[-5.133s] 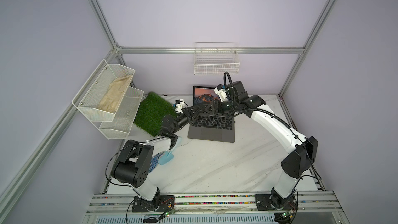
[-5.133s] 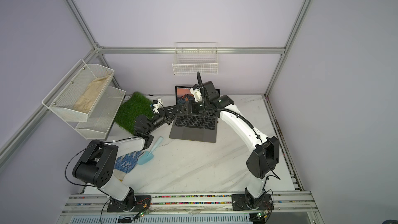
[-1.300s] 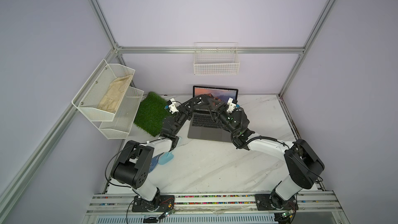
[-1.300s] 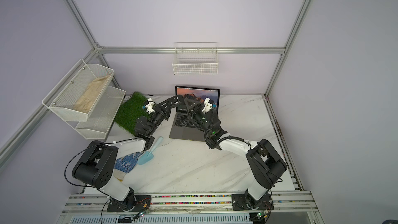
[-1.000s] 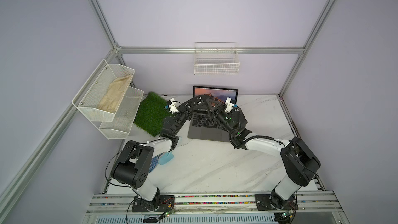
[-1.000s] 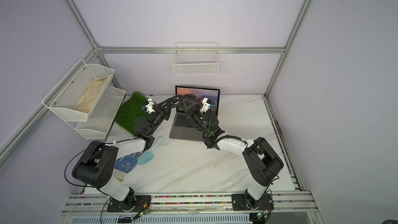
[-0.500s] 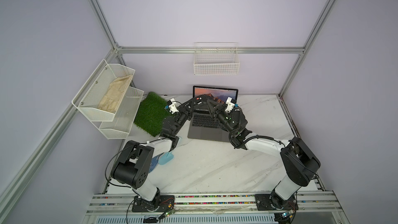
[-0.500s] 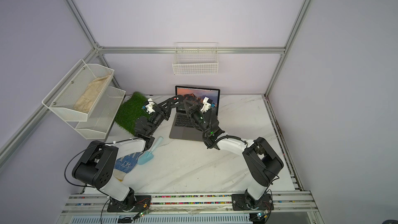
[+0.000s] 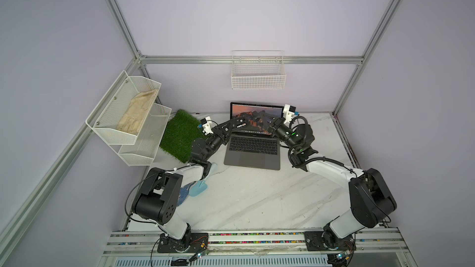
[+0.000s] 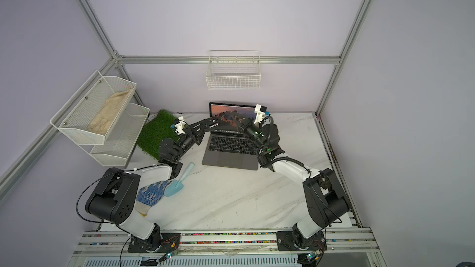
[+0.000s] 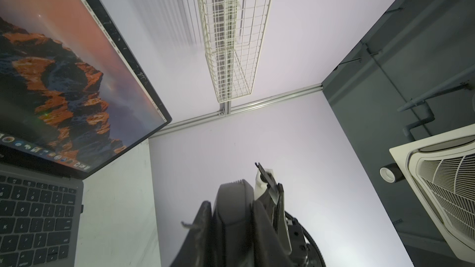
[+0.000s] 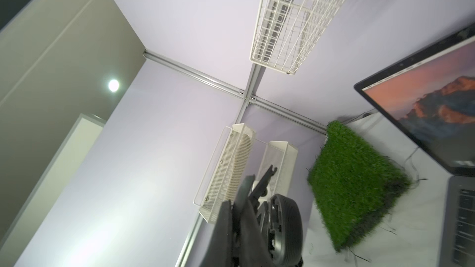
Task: Insert the wireless mouse receiver into the laptop
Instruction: Close the lid on the mouse.
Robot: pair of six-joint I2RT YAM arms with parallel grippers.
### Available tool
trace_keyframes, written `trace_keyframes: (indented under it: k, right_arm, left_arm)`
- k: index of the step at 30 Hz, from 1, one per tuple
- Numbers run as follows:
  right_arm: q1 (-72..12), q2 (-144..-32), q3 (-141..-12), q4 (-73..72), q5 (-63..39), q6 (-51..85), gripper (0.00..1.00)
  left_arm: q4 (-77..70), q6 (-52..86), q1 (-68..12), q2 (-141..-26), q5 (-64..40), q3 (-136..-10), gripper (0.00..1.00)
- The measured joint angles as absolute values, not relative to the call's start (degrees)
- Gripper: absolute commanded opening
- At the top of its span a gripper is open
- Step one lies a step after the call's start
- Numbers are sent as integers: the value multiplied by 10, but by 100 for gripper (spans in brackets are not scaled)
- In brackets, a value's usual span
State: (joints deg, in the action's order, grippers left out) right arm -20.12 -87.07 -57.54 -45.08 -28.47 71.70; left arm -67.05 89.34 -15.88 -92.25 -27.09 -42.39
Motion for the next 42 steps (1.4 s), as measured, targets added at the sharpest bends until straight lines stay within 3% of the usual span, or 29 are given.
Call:
trace_keyframes:
  k: [5,8,17,30,42]
  right_arm:
    - [-168,-833,-703,-190,-427,540,0]
    - [-174,-823,-756,-115,-508,490,0]
    - [-192,-886,-745,-129,-617,573,0]
    - [-222,-902,-730,-206,-657,646,0]
    - [-223,-919,-737,-180,-667,630,0]
  left_arm:
    - [-641,893,-146,-922,-357,-427,0]
    - [-587,881,-145,-906,-392,-429,0]
    - [-488,834,-145,-801,-409,-430,0]
    - [-559,881,-144,-830,-406,-430,0]
    - [-582,896,-144,-836,-406,-430,0]
